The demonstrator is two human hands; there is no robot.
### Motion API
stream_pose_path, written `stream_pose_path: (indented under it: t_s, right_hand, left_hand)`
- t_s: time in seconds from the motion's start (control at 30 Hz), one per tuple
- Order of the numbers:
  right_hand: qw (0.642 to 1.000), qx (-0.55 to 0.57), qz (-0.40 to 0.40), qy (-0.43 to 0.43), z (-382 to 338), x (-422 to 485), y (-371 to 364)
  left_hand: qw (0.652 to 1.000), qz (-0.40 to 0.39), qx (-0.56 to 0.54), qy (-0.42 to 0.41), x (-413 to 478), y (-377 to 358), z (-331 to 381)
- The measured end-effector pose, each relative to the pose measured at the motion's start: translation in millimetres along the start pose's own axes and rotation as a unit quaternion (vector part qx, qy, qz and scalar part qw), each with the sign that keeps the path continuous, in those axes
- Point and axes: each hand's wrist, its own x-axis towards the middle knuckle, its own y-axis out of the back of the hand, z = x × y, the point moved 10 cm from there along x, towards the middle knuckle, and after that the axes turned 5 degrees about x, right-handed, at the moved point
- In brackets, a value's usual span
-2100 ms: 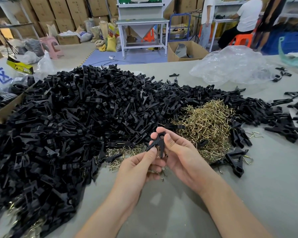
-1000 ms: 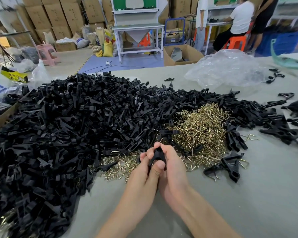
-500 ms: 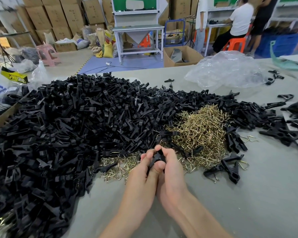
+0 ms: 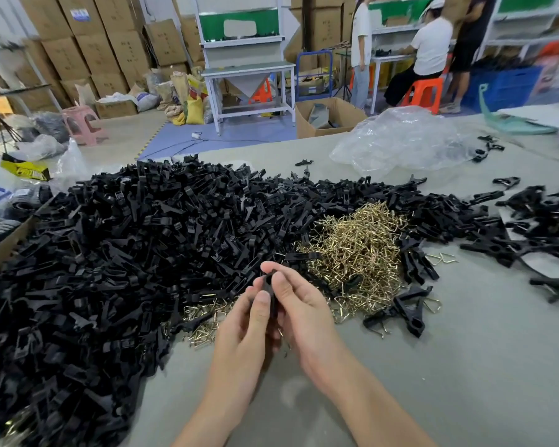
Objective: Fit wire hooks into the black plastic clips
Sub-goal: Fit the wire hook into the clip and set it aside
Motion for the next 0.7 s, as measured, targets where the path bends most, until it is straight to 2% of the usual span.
stream_pose_path:
  t_s: [0.17, 0.33, 0.5, 0.6, 0.7]
  right_hand:
    - [0.996, -0.064, 0.035, 0.048, -28.0, -23.3, 14.0]
    - [0.991, -0.051, 0.066, 0.109, -77.1, -54.8, 55.4]
    - [0.976, 0.036, 0.122, 0.178, -146.9, -88.2, 119.5]
    - [0.949, 0.081, 0.220, 0.209, -186.4, -114.8, 180.0]
    - [0.919, 0.081, 0.314, 0.224, -207.6, -143.9, 226.5]
  left_hand:
    - [0.983, -0.012, 0.166, -0.072, -8.8, -11.7, 19.7]
    - [0.950, -0.039, 0.245, -0.187, -20.5, -68.1, 54.3]
    - [0.930, -0.072, 0.263, -0.246, -28.1, -164.3, 97.3]
    - [0.936, -0.099, 0.243, -0.237, -16.5, -236.2, 120.4]
    - [0.942, -0.164, 0.204, -0.208, 13.7, -321.9, 151.0]
